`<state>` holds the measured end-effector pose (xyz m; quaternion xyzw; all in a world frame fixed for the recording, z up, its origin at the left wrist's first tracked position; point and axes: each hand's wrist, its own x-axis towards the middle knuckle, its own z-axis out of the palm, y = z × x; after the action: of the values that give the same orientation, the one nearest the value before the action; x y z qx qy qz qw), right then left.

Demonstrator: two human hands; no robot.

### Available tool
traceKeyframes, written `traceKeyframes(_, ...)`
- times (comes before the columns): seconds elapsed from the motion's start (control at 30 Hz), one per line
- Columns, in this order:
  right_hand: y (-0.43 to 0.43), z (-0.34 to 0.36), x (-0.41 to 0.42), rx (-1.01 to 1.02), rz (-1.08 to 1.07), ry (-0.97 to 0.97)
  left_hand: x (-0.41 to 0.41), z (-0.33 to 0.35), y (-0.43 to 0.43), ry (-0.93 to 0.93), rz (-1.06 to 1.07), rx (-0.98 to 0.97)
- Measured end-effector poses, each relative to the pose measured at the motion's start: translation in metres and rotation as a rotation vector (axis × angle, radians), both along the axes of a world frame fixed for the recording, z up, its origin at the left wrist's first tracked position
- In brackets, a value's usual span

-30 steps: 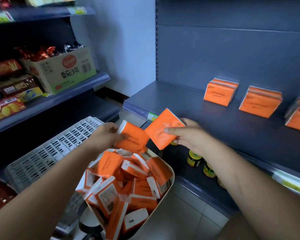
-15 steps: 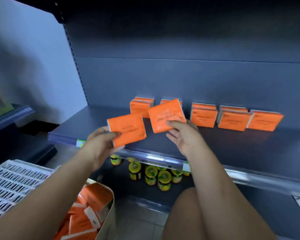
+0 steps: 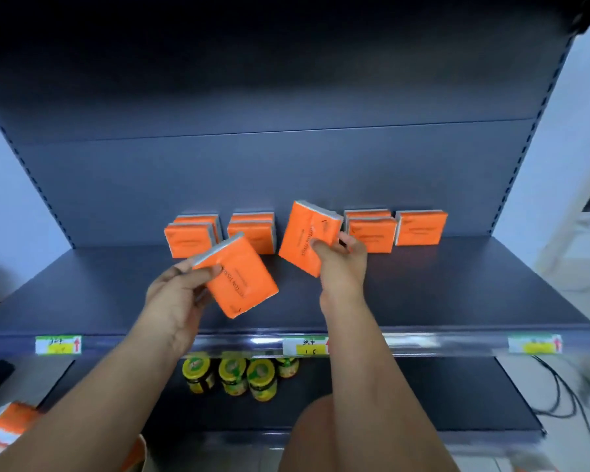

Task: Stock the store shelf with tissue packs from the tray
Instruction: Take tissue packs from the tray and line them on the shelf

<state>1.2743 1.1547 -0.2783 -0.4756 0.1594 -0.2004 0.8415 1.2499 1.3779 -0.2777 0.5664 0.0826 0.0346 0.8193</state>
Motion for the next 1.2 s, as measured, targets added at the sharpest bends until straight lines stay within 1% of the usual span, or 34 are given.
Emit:
traceKeyframes(0.1, -0.027, -0.007, -0.006, 0.003, -0.076, 0.005, 0.007, 0.007, -0.032, 0.002, 0.004, -0.004)
traceKeyframes(0.2, -0.049, -0.016, -0.010, 0.002, -0.151, 0.017, 0.018, 0.010, -0.067, -0.044, -0.047, 0.018)
traceKeyframes(0.3, -0.066, -0.023, -0.010, 0.006, -0.219, 0.017, 0.035, 0.008, -0.102, -0.072, -0.041, 0.024)
traceKeyframes(0.43, -0.087, -0.033, -0.006, 0.005, -0.326, 0.007, 0.059, 0.001, -0.149, -0.085, -0.099, 0.115)
traceKeyframes(0.6, -0.119, -0.041, -0.002, -0.071, -0.383, -0.018, 0.095, -0.001, -0.199, 0.007, -0.200, 0.244)
traceKeyframes(0.7, -0.140, -0.037, -0.002, -0.137, -0.415, -0.023, 0.110, 0.009, -0.218, 0.041, -0.246, 0.235)
traceKeyframes(0.77, -0.154, -0.034, -0.001, -0.182, -0.441, -0.023, 0.114, 0.019, -0.224, 0.003, -0.270, 0.262)
traceKeyframes(0.9, -0.176, -0.030, 0.012, -0.304, -0.445, 0.019, 0.124, 0.028, -0.229, -0.140, -0.322, 0.376)
traceKeyframes(0.97, -0.191, -0.024, 0.023, -0.393, -0.421, 0.021, 0.127, 0.028, -0.231, -0.256, -0.360, 0.465)
traceKeyframes(1.03, -0.207, -0.018, 0.033, -0.487, -0.375, 0.033, 0.133, 0.024, -0.232, -0.372, -0.373, 0.607)
traceKeyframes(1.1, -0.228, -0.017, 0.040, -0.572, -0.348, 0.087, 0.140, 0.020, -0.232, -0.423, -0.356, 0.722)
traceKeyframes(1.2, -0.261, -0.017, 0.042, -0.711, -0.357, 0.182, 0.145, 0.017, -0.240, -0.425, -0.361, 0.685)
